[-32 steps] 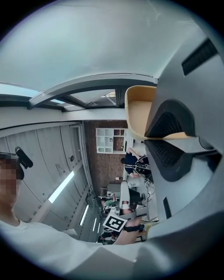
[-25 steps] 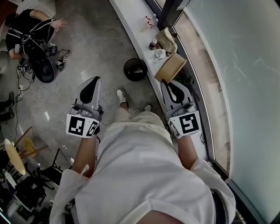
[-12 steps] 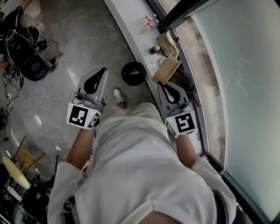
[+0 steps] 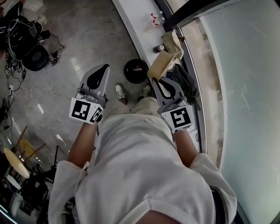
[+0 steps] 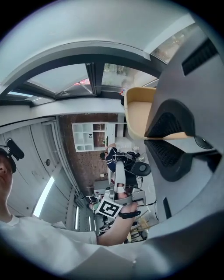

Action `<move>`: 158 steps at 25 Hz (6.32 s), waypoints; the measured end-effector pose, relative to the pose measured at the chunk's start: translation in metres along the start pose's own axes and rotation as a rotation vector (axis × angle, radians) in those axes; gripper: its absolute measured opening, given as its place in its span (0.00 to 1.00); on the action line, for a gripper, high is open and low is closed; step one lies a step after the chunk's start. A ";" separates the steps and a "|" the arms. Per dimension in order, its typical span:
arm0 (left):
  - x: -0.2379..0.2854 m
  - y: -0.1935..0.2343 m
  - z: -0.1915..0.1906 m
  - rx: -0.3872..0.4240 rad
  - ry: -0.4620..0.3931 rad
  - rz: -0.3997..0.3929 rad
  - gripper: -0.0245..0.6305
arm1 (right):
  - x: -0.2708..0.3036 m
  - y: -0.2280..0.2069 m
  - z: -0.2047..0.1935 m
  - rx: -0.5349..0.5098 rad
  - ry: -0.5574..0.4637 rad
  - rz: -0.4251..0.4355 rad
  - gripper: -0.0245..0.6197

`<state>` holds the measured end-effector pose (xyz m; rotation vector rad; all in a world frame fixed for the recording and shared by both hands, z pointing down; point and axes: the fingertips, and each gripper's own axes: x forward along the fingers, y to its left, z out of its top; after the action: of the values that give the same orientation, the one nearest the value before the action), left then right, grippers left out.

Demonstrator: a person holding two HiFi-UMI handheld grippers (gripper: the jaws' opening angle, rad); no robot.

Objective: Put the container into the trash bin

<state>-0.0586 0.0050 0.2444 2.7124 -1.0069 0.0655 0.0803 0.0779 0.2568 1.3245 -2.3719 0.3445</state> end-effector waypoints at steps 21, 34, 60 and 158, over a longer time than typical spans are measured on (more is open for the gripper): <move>0.037 0.018 -0.171 -0.098 0.189 -0.005 0.06 | 0.106 0.018 -0.217 -0.090 0.322 0.183 0.07; 0.067 0.048 -0.264 -0.120 0.238 -0.025 0.06 | 0.171 0.039 -0.351 -0.099 0.476 0.254 0.07; 0.080 0.058 -0.405 -0.176 0.330 0.020 0.06 | 0.251 0.046 -0.537 -0.279 0.656 0.440 0.07; 0.041 0.052 -0.357 -0.223 0.309 0.070 0.06 | 0.275 0.021 -0.467 -0.028 0.790 0.353 0.04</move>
<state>-0.0457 0.0283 0.6070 2.3736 -0.9527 0.3517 0.0373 0.0678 0.7975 0.5706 -1.8846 0.7671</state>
